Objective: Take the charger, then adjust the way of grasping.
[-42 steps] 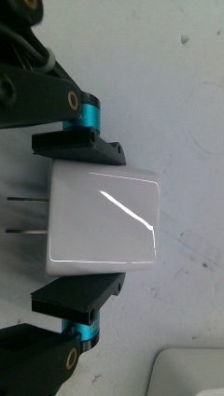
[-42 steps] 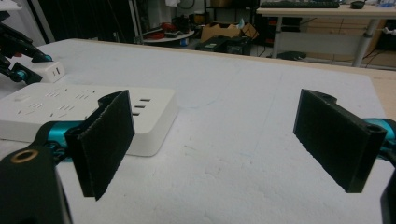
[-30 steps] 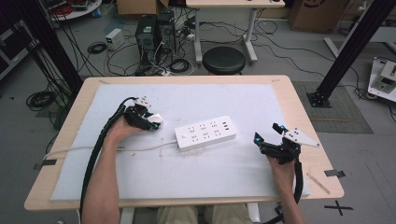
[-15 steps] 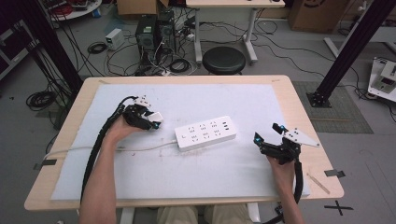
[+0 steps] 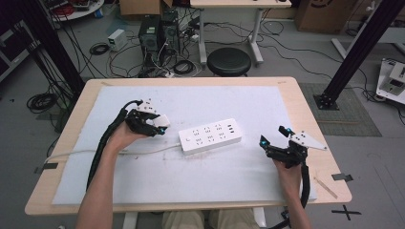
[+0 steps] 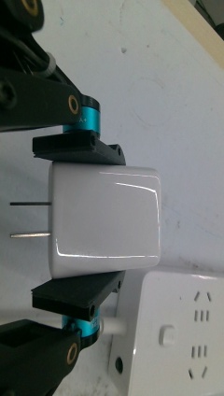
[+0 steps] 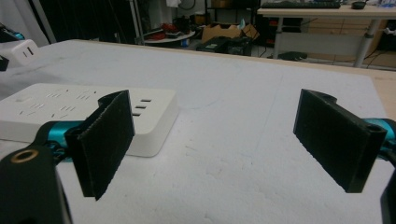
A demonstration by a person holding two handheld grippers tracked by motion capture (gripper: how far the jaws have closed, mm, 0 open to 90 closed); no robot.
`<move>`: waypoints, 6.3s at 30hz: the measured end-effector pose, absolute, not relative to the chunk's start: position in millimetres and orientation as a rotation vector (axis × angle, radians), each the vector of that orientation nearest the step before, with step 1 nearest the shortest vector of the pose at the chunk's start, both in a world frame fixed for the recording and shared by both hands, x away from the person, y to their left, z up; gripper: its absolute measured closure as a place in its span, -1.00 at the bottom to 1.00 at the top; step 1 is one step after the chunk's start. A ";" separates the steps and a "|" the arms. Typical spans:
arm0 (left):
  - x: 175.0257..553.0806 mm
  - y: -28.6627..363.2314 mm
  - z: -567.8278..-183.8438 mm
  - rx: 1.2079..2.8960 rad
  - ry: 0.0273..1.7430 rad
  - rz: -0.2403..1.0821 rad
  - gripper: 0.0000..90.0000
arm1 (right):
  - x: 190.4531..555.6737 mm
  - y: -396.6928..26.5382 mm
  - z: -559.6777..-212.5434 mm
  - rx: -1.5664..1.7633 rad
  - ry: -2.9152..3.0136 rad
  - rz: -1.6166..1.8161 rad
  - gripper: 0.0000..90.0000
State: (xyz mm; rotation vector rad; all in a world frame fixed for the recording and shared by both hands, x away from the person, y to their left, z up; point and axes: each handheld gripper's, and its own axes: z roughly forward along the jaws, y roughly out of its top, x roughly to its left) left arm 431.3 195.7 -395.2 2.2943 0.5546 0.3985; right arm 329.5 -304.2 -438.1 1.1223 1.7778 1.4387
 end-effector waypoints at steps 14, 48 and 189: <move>393.2 182.0 -377.4 2.250 0.488 0.493 -0.06 | 329.5 -303.6 -438.1 1.112 1.787 1.439 -0.72; 313.5 101.8 -381.2 2.125 0.341 0.844 -0.06 | 329.0 -299.9 -435.4 1.020 1.893 1.521 -0.60; 248.6 14.1 -425.6 1.813 -0.113 1.430 -0.31 | 334.0 -191.5 -401.5 0.475 2.550 1.965 0.40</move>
